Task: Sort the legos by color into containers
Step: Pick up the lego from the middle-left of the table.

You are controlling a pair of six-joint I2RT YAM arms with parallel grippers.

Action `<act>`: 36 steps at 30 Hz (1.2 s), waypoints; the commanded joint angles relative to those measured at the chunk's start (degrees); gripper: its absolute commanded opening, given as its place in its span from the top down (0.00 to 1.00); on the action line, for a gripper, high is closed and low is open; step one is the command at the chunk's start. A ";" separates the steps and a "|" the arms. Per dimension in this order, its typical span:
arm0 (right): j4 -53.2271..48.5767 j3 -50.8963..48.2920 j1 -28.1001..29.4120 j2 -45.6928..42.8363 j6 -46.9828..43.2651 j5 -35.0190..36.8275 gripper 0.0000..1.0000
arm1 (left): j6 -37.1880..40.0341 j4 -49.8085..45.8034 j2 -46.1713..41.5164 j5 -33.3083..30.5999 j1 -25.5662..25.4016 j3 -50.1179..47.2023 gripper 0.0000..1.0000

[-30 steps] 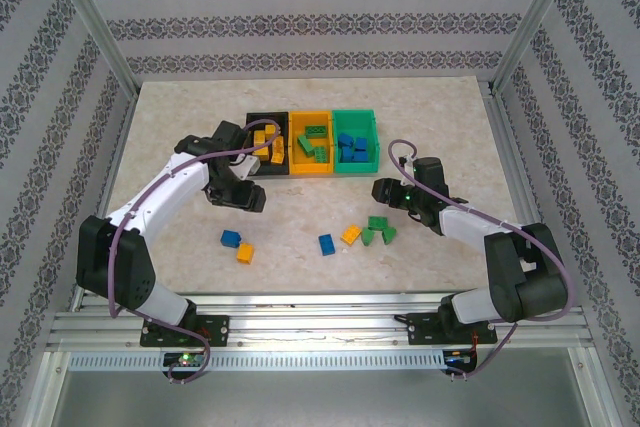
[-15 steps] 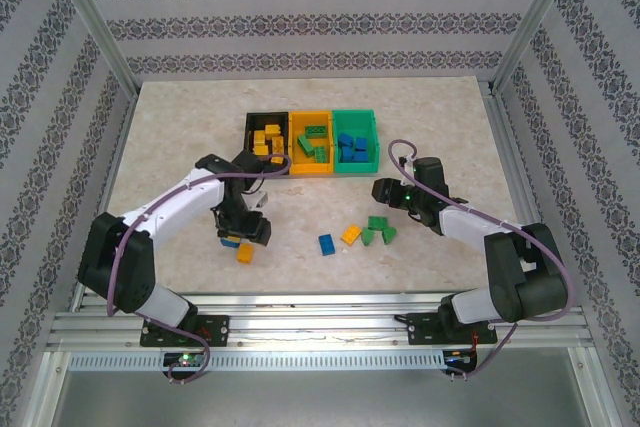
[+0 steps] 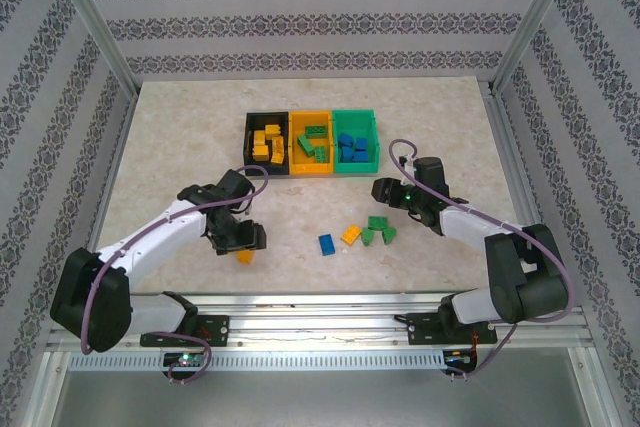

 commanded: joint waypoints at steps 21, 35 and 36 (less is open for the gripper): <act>0.98 0.62 -0.48 -0.29 0.56 -1.11 0.50 | -0.15 8.65 10.72 1.63 -0.67 -3.36 0.46; 1.09 0.76 -0.63 0.09 0.85 -1.78 0.50 | -0.21 13.98 10.58 4.05 -1.37 -2.12 0.67; 1.18 0.71 -0.63 0.02 0.89 -1.95 0.50 | -0.13 14.84 10.49 4.25 -1.44 -1.89 0.67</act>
